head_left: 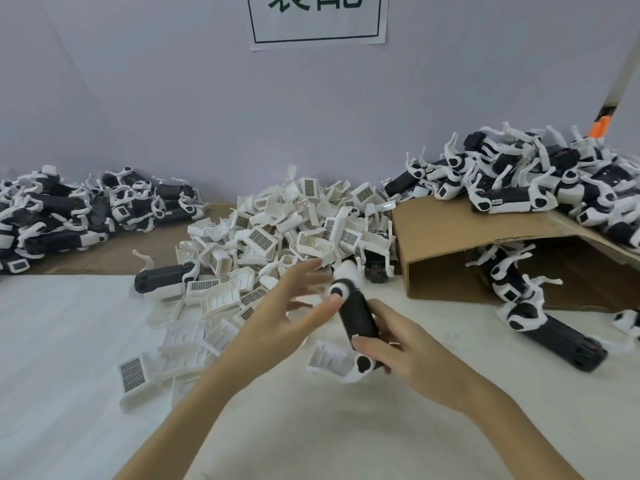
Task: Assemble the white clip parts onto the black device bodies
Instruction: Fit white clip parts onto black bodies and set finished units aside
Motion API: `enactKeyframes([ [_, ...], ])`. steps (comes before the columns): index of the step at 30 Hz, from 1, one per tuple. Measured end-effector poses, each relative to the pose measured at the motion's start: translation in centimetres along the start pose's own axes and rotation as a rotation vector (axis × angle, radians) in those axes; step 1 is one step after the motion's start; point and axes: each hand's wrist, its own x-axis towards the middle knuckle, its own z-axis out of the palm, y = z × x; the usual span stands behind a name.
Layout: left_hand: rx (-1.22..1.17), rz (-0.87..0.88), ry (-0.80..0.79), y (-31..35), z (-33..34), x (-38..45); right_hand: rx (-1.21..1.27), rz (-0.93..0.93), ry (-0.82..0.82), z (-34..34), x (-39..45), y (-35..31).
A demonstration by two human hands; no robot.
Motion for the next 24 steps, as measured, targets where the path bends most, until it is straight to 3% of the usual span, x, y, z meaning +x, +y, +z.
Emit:
enactKeyframes([
  [2,-0.061,-0.061,-0.035,-0.1,-0.1,0.2,-0.044,-0.048,0.043,0.1,0.0,0.1],
  [6,-0.239,-0.19,-0.002,-0.3,0.0,0.3,0.118,-0.12,0.282,0.0,0.5,-0.1],
  [11,-0.276,-0.227,0.09,-0.4,0.5,0.2,0.217,-0.082,0.302,0.9,0.7,-0.3],
  [15,-0.099,-0.073,0.221,-0.4,0.7,0.0,0.356,-0.075,0.299,1.1,0.8,-0.4],
  [19,-0.105,-0.019,0.096,-0.5,-0.2,0.0,0.34,-0.119,0.218,0.7,0.7,0.3],
  [21,-0.049,0.077,0.042,-0.6,-0.9,0.1,0.187,-0.152,0.217,0.6,0.8,0.7],
  [24,0.312,0.342,-0.017,-1.2,-1.7,0.1,-0.162,-0.278,0.335,0.6,0.9,1.5],
])
